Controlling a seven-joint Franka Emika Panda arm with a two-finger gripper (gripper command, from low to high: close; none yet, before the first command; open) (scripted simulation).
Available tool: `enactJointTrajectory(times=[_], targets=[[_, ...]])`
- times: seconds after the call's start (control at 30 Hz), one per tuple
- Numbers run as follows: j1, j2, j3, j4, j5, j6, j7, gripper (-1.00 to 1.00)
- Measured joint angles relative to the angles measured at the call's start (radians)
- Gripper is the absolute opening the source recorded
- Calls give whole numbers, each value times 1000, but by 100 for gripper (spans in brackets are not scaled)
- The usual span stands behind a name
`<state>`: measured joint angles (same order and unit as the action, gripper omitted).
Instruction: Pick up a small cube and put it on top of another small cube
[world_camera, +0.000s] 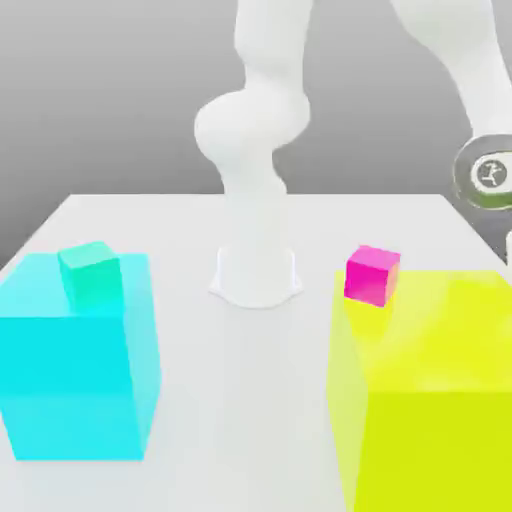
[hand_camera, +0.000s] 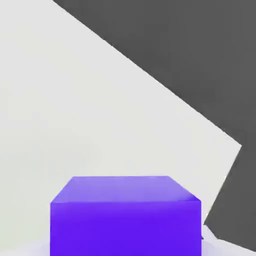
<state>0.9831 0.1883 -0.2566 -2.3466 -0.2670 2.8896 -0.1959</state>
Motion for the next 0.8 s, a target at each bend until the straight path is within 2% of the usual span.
enactJointTrajectory(times=[0.17, 0.37, 0.57, 0.73, 0.8], targets=[[-32, -48, -152, 90, -112, -121, 208, -100], [-268, -246, -264, 94, -202, -403, 311, -100], [-422, -454, -339, 81, -206, -669, 346, -100], [-570, -663, -425, 27, -156, -904, 298, -100], [-597, -729, -458, -19, -129, -955, 250, -100]])
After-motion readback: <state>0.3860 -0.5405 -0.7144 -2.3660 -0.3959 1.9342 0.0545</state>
